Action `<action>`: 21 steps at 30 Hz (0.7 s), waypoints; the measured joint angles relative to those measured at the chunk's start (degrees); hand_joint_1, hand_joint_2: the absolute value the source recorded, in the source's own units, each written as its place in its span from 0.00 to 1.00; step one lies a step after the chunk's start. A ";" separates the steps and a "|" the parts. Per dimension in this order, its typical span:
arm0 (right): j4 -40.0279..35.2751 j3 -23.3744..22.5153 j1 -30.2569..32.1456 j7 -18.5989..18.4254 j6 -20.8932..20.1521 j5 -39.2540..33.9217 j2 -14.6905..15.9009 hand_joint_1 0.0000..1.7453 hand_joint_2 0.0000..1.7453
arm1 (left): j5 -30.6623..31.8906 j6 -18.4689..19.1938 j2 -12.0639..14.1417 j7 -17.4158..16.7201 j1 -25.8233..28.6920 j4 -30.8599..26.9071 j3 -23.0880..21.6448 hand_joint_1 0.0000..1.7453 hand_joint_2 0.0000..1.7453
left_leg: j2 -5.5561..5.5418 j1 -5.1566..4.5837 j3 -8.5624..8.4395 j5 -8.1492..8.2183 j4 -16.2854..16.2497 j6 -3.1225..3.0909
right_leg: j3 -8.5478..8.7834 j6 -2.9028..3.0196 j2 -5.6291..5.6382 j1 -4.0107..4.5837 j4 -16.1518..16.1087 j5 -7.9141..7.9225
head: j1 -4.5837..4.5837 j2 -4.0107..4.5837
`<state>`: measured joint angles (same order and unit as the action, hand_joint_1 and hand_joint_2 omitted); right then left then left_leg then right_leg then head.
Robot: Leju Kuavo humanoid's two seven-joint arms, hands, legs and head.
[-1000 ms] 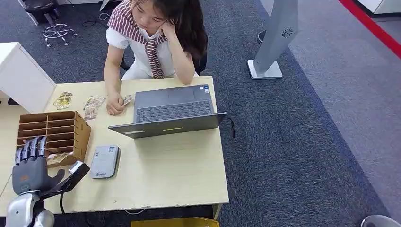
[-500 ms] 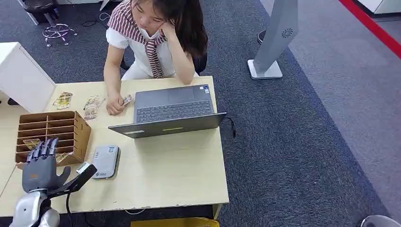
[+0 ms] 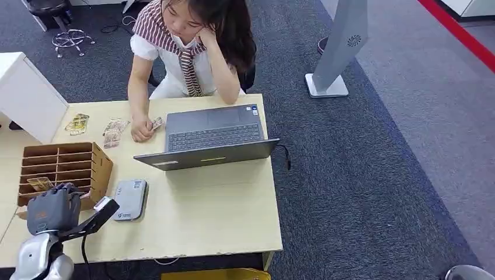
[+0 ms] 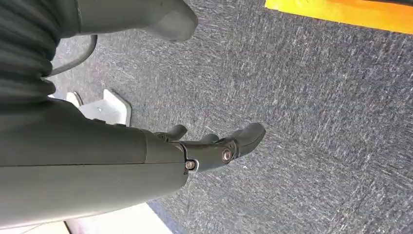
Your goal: Pass the card to the sensor for recognition and then transmit it.
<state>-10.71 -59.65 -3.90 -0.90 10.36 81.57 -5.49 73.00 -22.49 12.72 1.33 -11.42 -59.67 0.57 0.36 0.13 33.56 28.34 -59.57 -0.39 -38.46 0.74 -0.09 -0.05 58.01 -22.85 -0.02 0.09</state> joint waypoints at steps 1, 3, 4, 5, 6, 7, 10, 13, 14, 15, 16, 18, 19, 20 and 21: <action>0.00 0.00 -0.02 0.00 0.00 0.00 0.00 0.00 1.00 | -0.04 0.02 0.00 0.00 -0.01 0.00 -0.04 1.00 1.00 | 0.00 0.00 0.00 0.00 0.00 0.00 | 0.00 0.00 0.00 0.00 0.00 0.00 | 0.00 -0.02; 0.00 0.00 -0.01 0.00 0.00 -0.02 0.00 0.00 1.00 | -0.09 0.04 0.00 0.00 -0.03 0.00 -0.06 1.00 1.00 | 0.00 0.00 0.01 0.00 0.00 0.00 | 0.00 0.00 0.00 0.00 0.00 0.00 | 0.02 0.00; 0.00 0.00 -0.01 0.00 0.00 0.00 0.00 0.00 1.00 | -0.09 0.05 0.00 0.00 -0.03 0.00 -0.09 1.00 1.00 | 0.00 0.00 0.02 0.00 0.00 0.00 | 0.00 0.00 0.00 0.00 0.00 0.00 | 0.00 0.00; 0.00 0.00 -0.01 0.00 0.00 0.00 0.00 0.00 1.00 | -0.11 0.13 -0.02 0.00 -0.03 0.00 -0.13 1.00 1.00 | 0.00 0.00 0.01 0.00 0.00 0.00 | 0.00 0.00 0.00 0.00 0.00 0.00 | 0.00 0.00; 0.00 0.00 -0.01 0.00 0.00 0.00 0.00 0.00 1.00 | -0.11 0.15 -0.02 0.00 -0.03 0.00 -0.17 1.00 1.00 | 0.00 0.00 0.01 0.00 0.00 0.00 | 0.00 0.00 0.00 0.00 0.00 0.00 | 0.02 0.00; 0.00 0.00 -0.01 0.00 0.00 0.00 0.00 0.00 1.00 | -0.17 0.15 -0.02 0.00 -0.03 0.00 -0.20 1.00 1.00 | 0.00 0.00 0.02 0.00 0.00 0.00 | 0.00 0.00 0.00 0.00 0.00 0.00 | 0.02 -0.02; 0.00 0.00 -0.01 0.07 0.00 -0.02 0.00 0.00 1.00 | -0.26 -0.26 0.00 0.00 -0.03 0.00 -0.24 1.00 1.00 | 0.00 0.00 0.02 0.00 0.00 0.00 | 0.00 0.00 0.00 0.00 0.00 0.00 | 0.02 0.00; 0.00 0.00 -0.01 0.15 0.00 -0.02 0.00 0.00 1.00 | -0.46 -0.74 0.00 0.11 -0.02 0.00 -0.24 1.00 1.00 | 0.00 0.00 0.01 0.00 0.00 0.00 | 0.00 0.00 0.00 0.00 0.00 0.00 | 0.02 0.00; 0.00 0.00 -0.01 0.15 0.00 -0.02 0.00 0.00 1.00 | -0.61 -0.83 0.00 0.15 -0.02 0.00 -0.24 1.00 1.00 | 0.00 0.00 0.01 0.00 0.00 0.00 | 0.00 0.00 0.00 0.00 0.00 0.00 | 0.02 0.00; 0.00 0.00 -0.01 0.15 0.00 -0.02 0.00 0.00 1.00 | -0.70 -0.85 0.00 0.22 -0.02 -0.02 -0.24 1.00 1.00 | 0.00 0.00 0.01 0.00 0.00 0.00 | 0.00 0.00 0.00 0.00 0.00 0.00 | 0.02 0.00; 0.00 0.00 -0.01 0.15 0.00 -0.04 0.00 0.00 1.00 | -0.94 -0.87 0.00 0.50 0.03 -0.18 -0.24 1.00 1.00 | 0.00 0.00 0.01 0.00 0.00 0.00 | 0.00 0.01 0.00 0.00 0.00 0.00 | 0.02 0.00; 0.00 0.00 0.00 0.13 0.02 -0.13 0.00 0.00 1.00 | -1.11 -1.01 0.00 0.70 0.45 -1.44 -0.26 1.00 1.00 | 0.00 0.01 0.01 0.00 0.00 0.00 | 0.00 0.01 0.00 0.00 0.00 0.00 | 0.02 0.00; 0.00 0.00 0.01 0.13 0.07 -0.17 0.00 0.00 1.00 | -1.18 -1.03 0.00 0.72 0.70 -2.35 -0.28 1.00 1.00 | 0.00 0.01 0.01 0.00 0.00 0.00 | -0.01 0.01 0.00 0.00 0.00 0.00 | 0.00 0.00; 0.00 0.00 0.00 0.13 0.09 -0.22 0.00 0.00 1.00 | -1.25 -1.00 0.00 0.70 0.93 -3.33 -0.31 1.00 1.00 | -0.01 0.01 0.02 0.00 0.00 0.00 | 0.00 0.01 0.00 0.00 0.00 0.00 | 0.00 0.00; 0.00 0.00 0.00 0.13 0.09 -0.26 0.00 0.00 1.00 | -1.35 -0.98 0.00 0.72 1.14 -4.23 -0.37 1.00 1.00 | -0.01 0.00 0.02 0.00 0.00 0.00 | 0.00 0.00 0.00 0.00 0.00 0.00 | 0.00 0.00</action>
<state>-10.71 -59.65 -3.91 -0.76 10.45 81.31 -5.49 71.65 -23.47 12.72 2.05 -10.28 -63.90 0.20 0.35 0.13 33.57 28.34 -59.57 -0.39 -38.47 0.74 -0.10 -0.05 58.02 -22.85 -0.02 0.09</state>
